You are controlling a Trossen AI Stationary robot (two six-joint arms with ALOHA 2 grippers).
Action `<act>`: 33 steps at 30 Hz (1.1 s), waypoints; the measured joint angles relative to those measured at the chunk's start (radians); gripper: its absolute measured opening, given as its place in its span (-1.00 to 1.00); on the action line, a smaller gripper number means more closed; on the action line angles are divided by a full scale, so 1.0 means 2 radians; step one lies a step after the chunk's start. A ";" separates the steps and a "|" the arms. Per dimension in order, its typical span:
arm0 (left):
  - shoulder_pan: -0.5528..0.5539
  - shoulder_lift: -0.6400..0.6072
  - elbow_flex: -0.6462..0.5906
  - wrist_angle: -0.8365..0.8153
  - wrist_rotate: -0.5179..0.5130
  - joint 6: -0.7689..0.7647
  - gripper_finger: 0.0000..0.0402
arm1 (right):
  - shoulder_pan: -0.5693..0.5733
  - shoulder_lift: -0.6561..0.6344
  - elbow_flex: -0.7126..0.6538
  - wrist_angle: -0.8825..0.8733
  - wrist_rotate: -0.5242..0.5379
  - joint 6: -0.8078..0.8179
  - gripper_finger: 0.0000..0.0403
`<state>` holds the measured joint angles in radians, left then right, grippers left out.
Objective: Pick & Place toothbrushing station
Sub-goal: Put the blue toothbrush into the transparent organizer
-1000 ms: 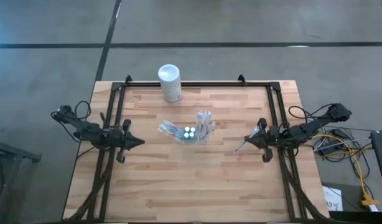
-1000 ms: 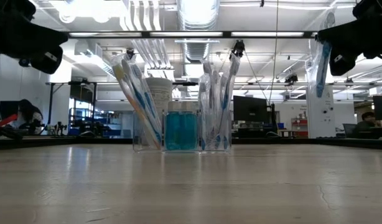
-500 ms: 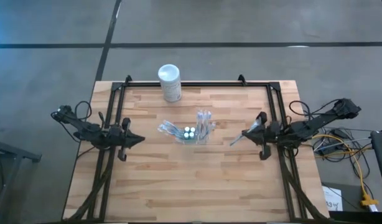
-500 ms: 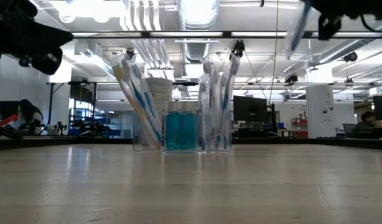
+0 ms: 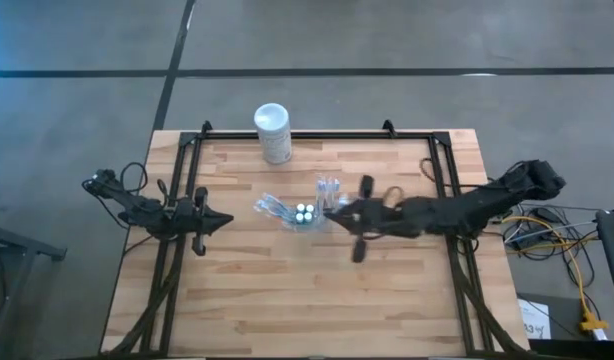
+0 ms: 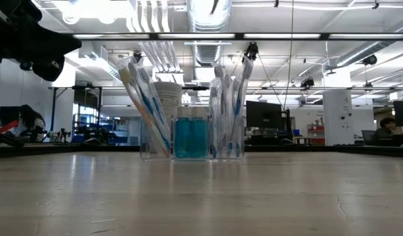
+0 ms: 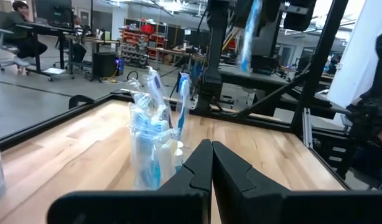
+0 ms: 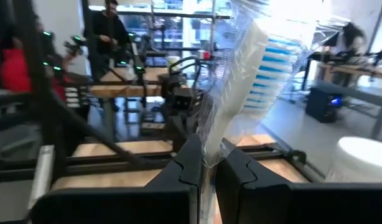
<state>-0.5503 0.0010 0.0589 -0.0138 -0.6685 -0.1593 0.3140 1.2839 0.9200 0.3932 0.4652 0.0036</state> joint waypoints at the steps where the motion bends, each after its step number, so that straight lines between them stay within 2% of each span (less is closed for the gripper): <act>1: 0.000 0.000 0.000 -0.001 0.000 -0.003 -0.96 | -0.006 0.020 0.019 0.000 0.000 -0.006 -0.94; 5: -0.001 0.000 0.000 -0.002 0.001 -0.012 -0.96 | -0.036 0.088 0.088 -0.026 -0.001 -0.012 -0.94; 12: -0.001 0.000 -0.007 -0.002 0.001 -0.014 -0.96 | -0.075 0.199 0.153 -0.031 0.008 0.043 -0.94; 17: -0.001 0.000 -0.009 0.000 0.001 -0.026 -0.96 | -0.078 0.265 0.185 -0.033 0.087 0.072 -0.94; 19: -0.001 0.000 -0.009 0.000 0.001 -0.026 -0.96 | -0.078 0.284 0.195 -0.040 0.118 0.072 -0.94; 26: -0.001 0.000 -0.010 0.001 0.000 -0.026 -0.96 | -0.077 0.313 0.208 -0.085 0.150 0.112 -0.94; 33: 0.000 0.001 -0.010 0.002 -0.002 -0.023 -0.96 | -0.080 0.353 0.210 -0.085 0.149 0.143 -0.94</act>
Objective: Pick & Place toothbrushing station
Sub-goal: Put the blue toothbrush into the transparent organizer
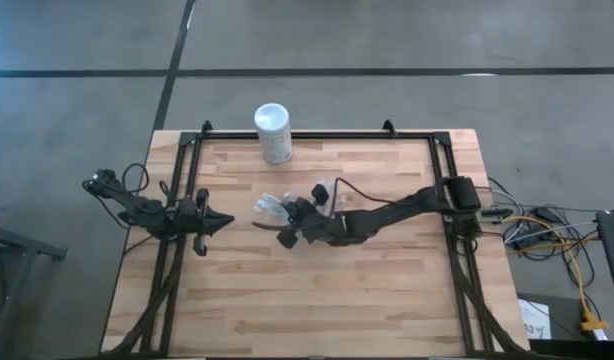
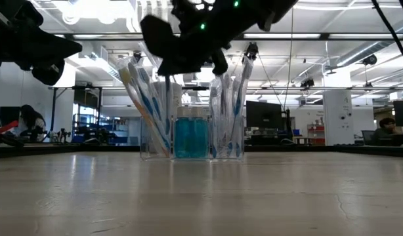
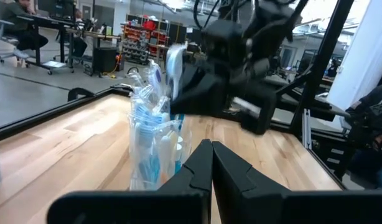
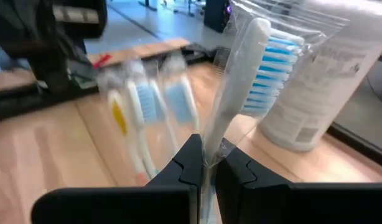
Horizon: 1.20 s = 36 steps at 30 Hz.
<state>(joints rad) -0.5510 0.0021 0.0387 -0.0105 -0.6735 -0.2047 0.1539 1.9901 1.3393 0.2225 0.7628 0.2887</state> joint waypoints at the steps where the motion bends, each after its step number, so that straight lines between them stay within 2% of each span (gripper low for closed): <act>1: 0.000 0.000 0.000 0.000 0.000 0.000 -0.96 | -0.001 0.008 0.002 -0.001 0.000 0.000 -0.94; 17: 0.000 0.002 -0.002 0.004 -0.001 0.003 -0.96 | -0.003 0.037 0.006 -0.009 -0.005 0.014 -0.94; 22: 0.000 0.002 -0.003 0.004 -0.001 0.003 -0.96 | -0.011 0.037 0.004 -0.018 -0.067 0.012 -0.91; 36: 0.000 0.002 -0.003 0.002 -0.001 0.012 -0.96 | -0.010 0.016 0.005 -0.036 -0.081 -0.003 -0.24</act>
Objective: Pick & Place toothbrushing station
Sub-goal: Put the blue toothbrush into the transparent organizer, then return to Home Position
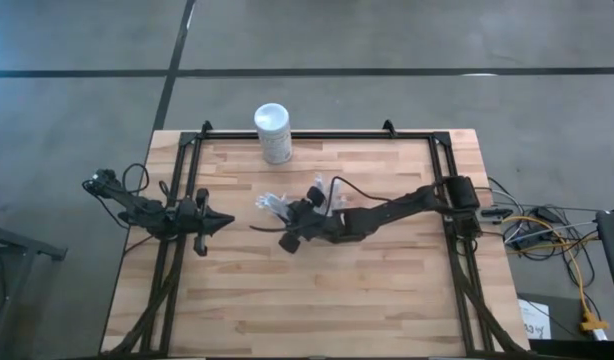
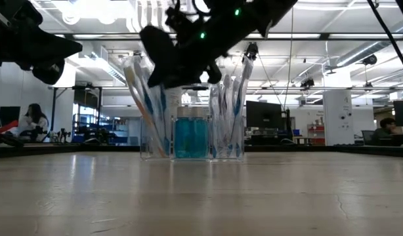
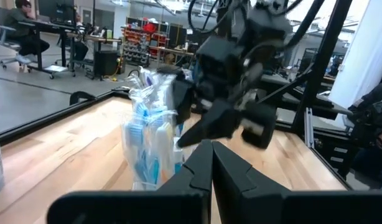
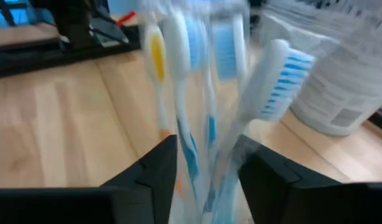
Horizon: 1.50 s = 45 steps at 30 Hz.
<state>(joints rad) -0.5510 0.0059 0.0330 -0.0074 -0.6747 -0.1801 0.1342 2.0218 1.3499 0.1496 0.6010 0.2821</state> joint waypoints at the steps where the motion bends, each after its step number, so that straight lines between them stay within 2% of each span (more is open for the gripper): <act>1: 0.000 0.000 0.000 0.000 0.000 0.003 -0.96 | 0.002 -0.007 0.000 -0.005 0.000 -0.001 -0.21; 11: 0.000 0.000 0.011 -0.006 0.013 0.046 -0.96 | 0.014 -0.086 -0.001 -0.088 0.000 -0.011 -0.08; 15: 0.000 0.000 0.032 -0.010 0.021 0.067 -0.96 | 0.029 -0.128 -0.009 -0.113 -0.002 -0.066 -0.11; 20: 0.000 0.001 0.089 -0.076 0.066 0.096 -0.97 | 0.061 -0.224 -0.049 -0.112 -0.068 -0.154 -0.26; 25: 0.001 0.000 0.145 -0.146 0.059 0.110 -0.98 | 0.075 -0.348 -0.133 -0.112 -0.100 -0.184 -0.53; 28: 0.001 0.000 0.162 -0.148 0.058 0.103 -0.99 | 0.073 -0.439 -0.202 -0.096 -0.123 -0.169 -0.74; 31: 0.001 0.000 0.147 -0.116 0.059 0.109 -0.99 | 0.074 -0.528 -0.286 -0.044 -0.135 -0.155 -0.92; 36: 0.007 0.004 0.082 -0.034 0.107 0.164 -0.99 | 0.061 -0.640 -0.410 0.044 -0.169 -0.141 -0.96; 39: 0.028 0.004 0.057 -0.031 0.102 0.154 -0.99 | 0.040 -0.670 -0.458 0.057 -0.174 -0.119 -0.96; 42: 0.054 -0.002 0.044 -0.031 0.104 0.142 -0.99 | 0.021 -0.690 -0.495 0.061 -0.202 -0.103 -0.96; 45: 0.086 -0.002 0.027 -0.004 0.135 0.140 -1.00 | 0.007 -0.718 -0.533 0.082 -0.225 -0.102 -0.96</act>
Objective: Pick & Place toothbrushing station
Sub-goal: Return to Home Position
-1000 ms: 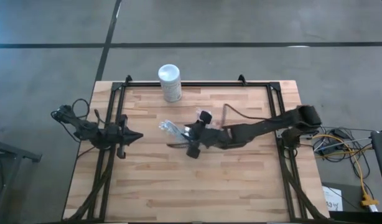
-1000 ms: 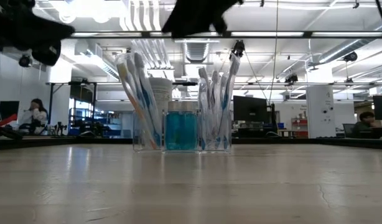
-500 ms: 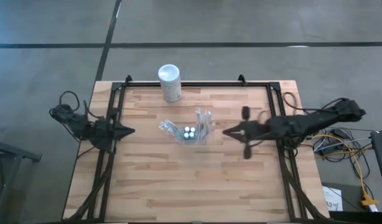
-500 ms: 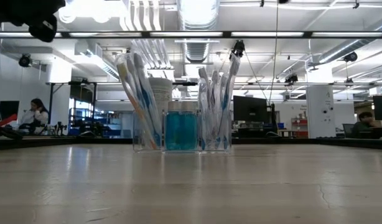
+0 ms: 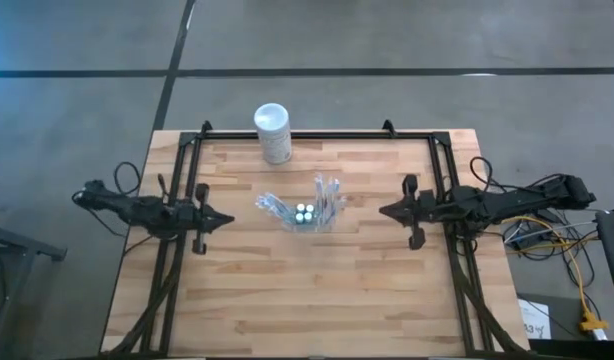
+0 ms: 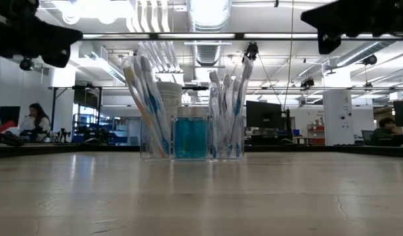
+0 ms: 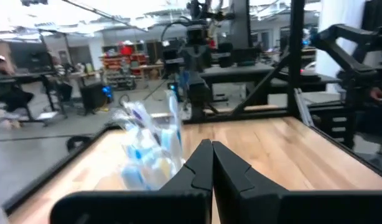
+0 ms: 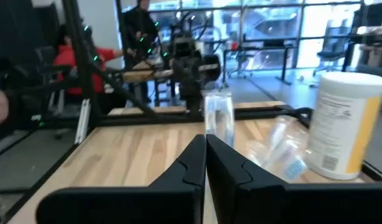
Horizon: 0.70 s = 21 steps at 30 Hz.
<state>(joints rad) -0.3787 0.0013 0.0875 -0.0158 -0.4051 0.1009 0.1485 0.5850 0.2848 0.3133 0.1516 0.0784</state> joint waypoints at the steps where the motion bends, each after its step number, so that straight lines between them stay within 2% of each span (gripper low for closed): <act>1: 0.012 0.000 -0.006 0.003 0.018 -0.004 -1.00 | -0.004 -0.011 -0.015 0.014 0.000 0.000 -0.96; 5: 0.054 0.000 -0.021 -0.014 0.069 -0.026 -1.00 | -0.021 -0.054 -0.063 0.049 -0.007 0.013 -0.96; 14: 0.064 0.000 -0.025 -0.011 0.092 -0.017 -1.00 | -0.025 -0.175 -0.137 0.041 -0.010 0.031 -0.96; 17: 0.064 0.000 -0.026 -0.008 0.106 -0.008 -1.00 | -0.025 -0.215 -0.138 -0.021 0.002 0.027 -0.96; 21: 0.065 0.000 -0.033 -0.002 0.154 -0.006 -1.00 | -0.026 -0.258 -0.138 -0.084 0.003 0.027 -0.96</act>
<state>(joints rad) -0.2489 0.0021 0.0220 -0.0198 -0.0966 0.0884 0.0971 0.0694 0.0086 0.1462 0.1574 0.1314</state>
